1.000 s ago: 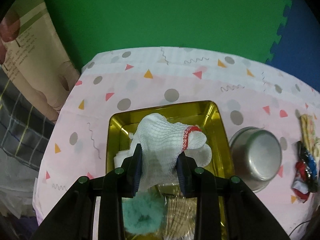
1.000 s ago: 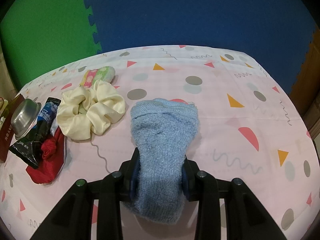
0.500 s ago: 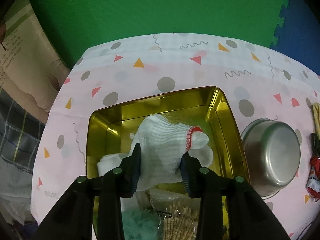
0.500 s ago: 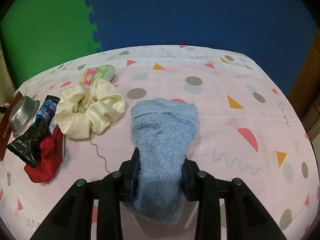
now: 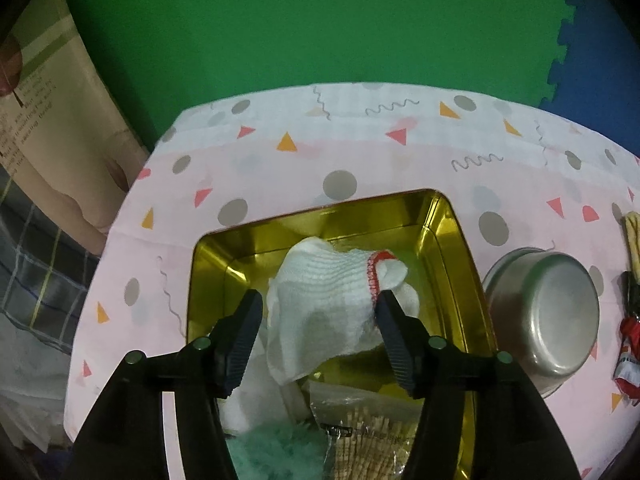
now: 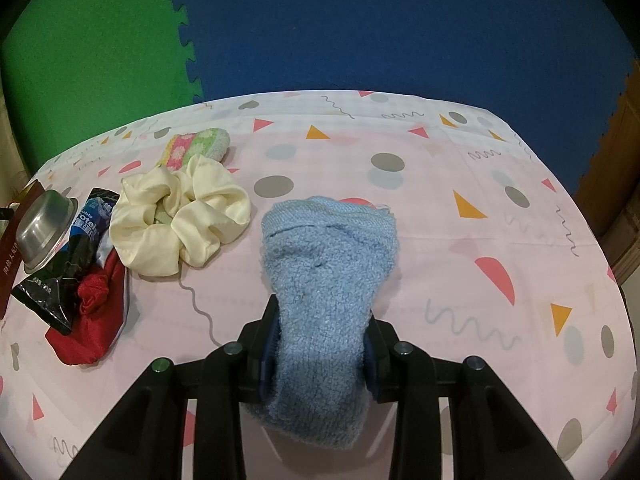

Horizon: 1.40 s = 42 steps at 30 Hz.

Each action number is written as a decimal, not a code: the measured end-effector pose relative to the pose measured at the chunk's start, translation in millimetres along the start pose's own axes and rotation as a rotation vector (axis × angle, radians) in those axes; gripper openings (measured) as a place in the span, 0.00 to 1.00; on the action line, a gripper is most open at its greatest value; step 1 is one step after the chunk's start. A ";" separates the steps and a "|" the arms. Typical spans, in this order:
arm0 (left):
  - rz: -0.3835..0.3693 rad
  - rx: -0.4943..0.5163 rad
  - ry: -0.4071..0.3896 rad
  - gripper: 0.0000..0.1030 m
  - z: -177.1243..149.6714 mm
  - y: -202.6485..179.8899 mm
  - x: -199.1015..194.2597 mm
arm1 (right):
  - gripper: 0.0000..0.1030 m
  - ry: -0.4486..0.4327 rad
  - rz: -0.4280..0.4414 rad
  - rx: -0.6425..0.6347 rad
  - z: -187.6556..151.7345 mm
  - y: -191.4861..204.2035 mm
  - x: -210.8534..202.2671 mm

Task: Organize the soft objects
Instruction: 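Carry the white mesh sock into the gold tray and open the left gripper, then withdraw the left gripper from the tray while right holds the blue sock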

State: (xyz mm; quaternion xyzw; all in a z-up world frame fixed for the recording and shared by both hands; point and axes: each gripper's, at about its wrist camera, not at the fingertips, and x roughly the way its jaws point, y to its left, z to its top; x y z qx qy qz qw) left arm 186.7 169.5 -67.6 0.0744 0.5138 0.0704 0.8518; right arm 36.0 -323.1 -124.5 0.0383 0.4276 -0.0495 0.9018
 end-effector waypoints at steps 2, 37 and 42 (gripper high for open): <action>-0.001 0.008 -0.011 0.55 0.4 -1.4 -5.7 | 0.34 0.000 0.000 0.000 0.0 0.0 0.0; 0.127 -0.174 -0.156 0.68 -133.6 23.5 -86.2 | 0.34 0.001 -0.008 -0.008 0.6 0.6 -0.2; 0.126 -0.200 -0.158 0.69 -140.2 31.9 -83.1 | 0.34 0.001 -0.010 -0.011 0.7 0.5 -0.3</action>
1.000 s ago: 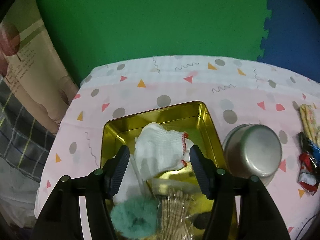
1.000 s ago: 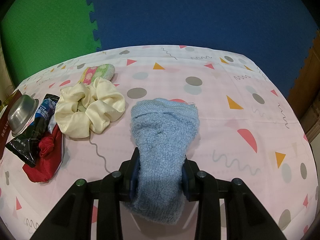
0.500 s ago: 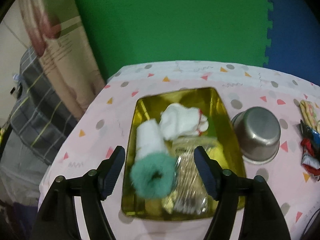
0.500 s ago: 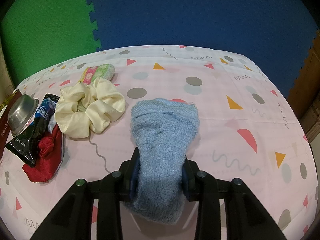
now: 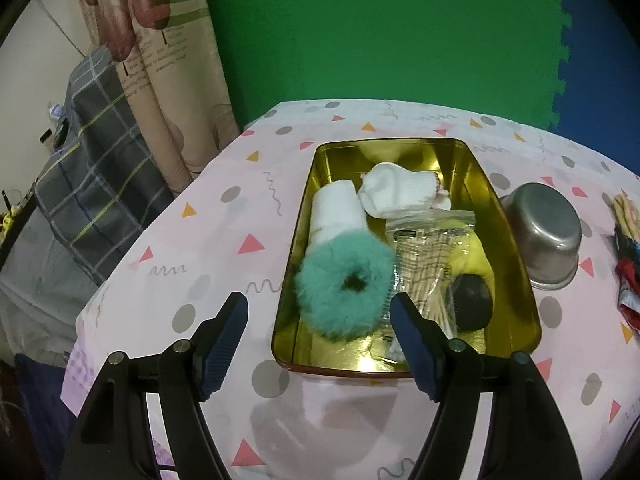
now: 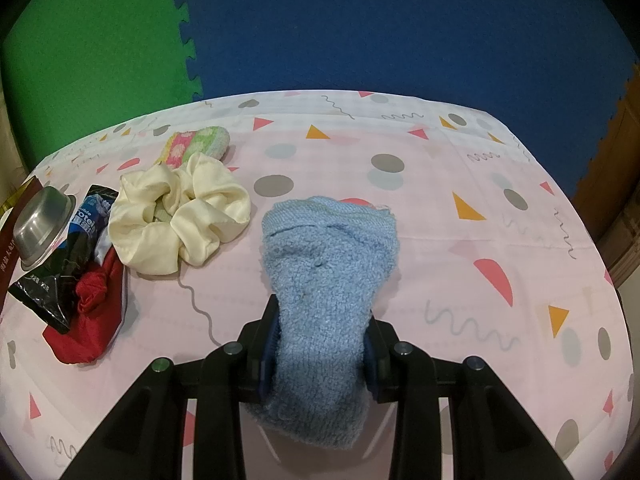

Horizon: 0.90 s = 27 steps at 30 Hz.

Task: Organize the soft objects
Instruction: 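Withdraw the left gripper from the tray while right holds the blue sock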

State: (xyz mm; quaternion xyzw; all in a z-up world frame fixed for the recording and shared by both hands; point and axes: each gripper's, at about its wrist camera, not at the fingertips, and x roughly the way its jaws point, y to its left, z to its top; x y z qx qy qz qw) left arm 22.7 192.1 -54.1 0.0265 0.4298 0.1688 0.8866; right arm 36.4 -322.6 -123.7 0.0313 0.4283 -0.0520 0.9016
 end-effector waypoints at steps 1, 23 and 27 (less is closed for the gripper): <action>-0.001 -0.005 0.001 0.69 0.0 0.7 1.0 | 0.34 0.000 0.000 -0.001 0.0 -0.2 0.0; 0.029 -0.023 0.019 0.75 -6.4 11.1 10.8 | 0.29 -0.060 -0.010 0.072 21.4 18.8 -37.6; 0.027 -0.022 0.025 0.75 -6.6 11.0 12.3 | 0.29 -0.113 0.032 0.029 34.1 41.9 -57.4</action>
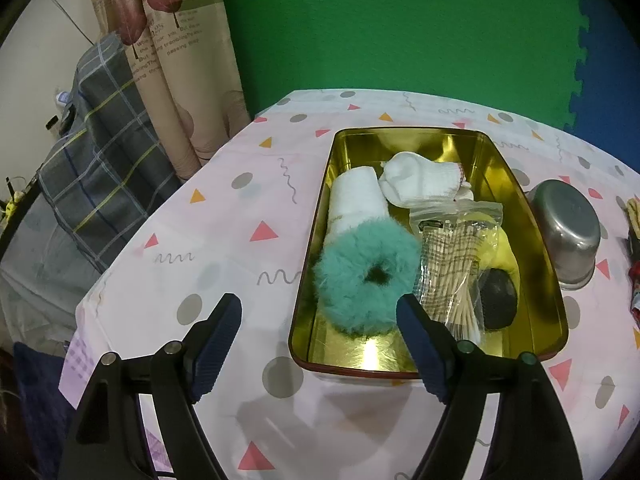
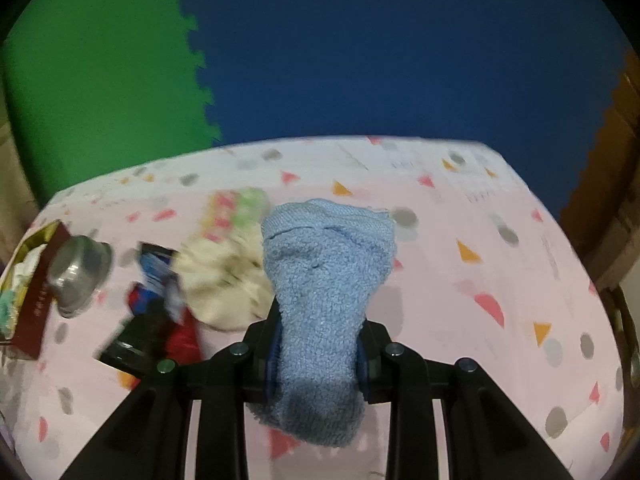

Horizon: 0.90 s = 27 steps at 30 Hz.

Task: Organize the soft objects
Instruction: 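Withdraw the left gripper from the tray while right holds the blue sock, then carry the blue fuzzy sock into the gold tray and open the right gripper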

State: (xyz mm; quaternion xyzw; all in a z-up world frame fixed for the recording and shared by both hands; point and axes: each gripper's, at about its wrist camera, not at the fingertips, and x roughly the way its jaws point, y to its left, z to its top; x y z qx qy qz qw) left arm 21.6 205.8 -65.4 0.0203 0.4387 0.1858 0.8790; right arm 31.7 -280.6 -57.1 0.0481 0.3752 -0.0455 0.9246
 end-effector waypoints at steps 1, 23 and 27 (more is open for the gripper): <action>0.002 0.000 0.001 0.75 -0.2 0.2 0.0 | 0.29 -0.010 0.012 -0.008 3.1 5.4 -3.9; 0.029 -0.057 0.003 0.76 1.9 15.2 6.0 | 0.29 0.015 0.356 -0.285 14.4 204.2 -16.9; 0.041 -0.091 0.001 0.78 3.3 23.4 4.4 | 0.29 0.034 0.411 -0.335 7.5 243.6 -14.0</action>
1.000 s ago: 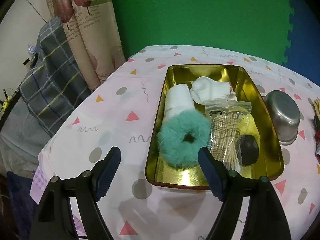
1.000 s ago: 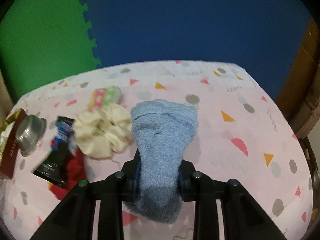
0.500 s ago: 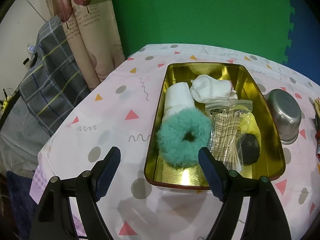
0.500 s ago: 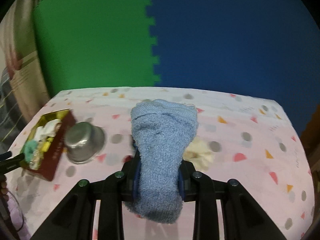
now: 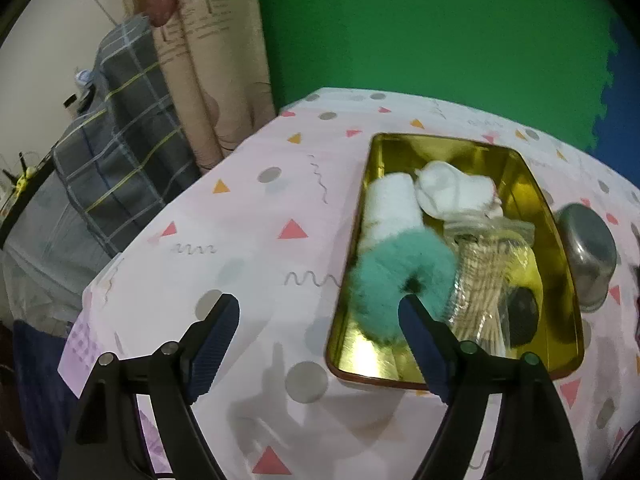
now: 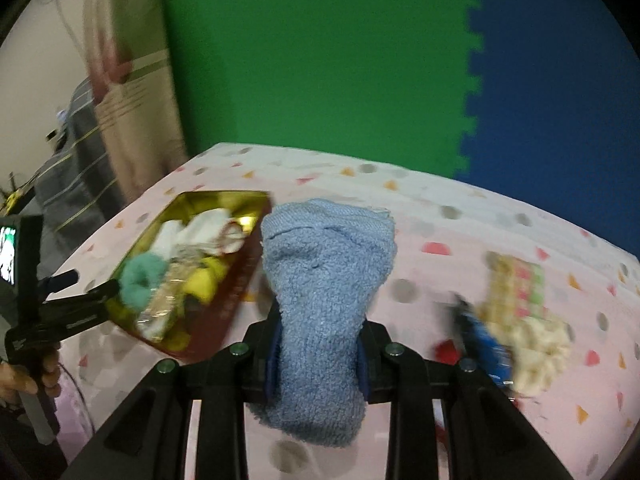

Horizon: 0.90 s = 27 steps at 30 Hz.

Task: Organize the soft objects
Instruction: 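Carry the blue fuzzy sock into the gold tray and open the right gripper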

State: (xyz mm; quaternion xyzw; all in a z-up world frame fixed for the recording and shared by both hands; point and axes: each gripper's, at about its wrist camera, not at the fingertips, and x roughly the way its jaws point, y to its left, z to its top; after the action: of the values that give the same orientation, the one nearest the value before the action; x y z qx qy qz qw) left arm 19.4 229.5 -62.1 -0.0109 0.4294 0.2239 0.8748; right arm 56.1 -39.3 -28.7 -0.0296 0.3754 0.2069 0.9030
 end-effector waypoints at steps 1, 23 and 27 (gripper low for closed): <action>0.003 -0.006 -0.003 0.78 0.7 2.2 -0.6 | 0.29 0.005 0.016 -0.012 1.1 10.1 4.0; 0.056 -0.191 0.037 0.80 6.2 64.7 15.7 | 0.29 0.080 0.134 -0.143 26.8 117.6 79.1; 0.051 -0.208 0.051 0.80 5.9 68.5 19.5 | 0.29 0.086 0.130 -0.157 29.4 126.3 88.7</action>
State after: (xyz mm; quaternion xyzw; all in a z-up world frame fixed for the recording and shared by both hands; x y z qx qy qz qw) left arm 6.6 299.8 -61.3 -0.0964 0.4259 0.2892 0.8519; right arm 81.8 113.2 -56.0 -0.0848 0.3975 0.2922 0.8657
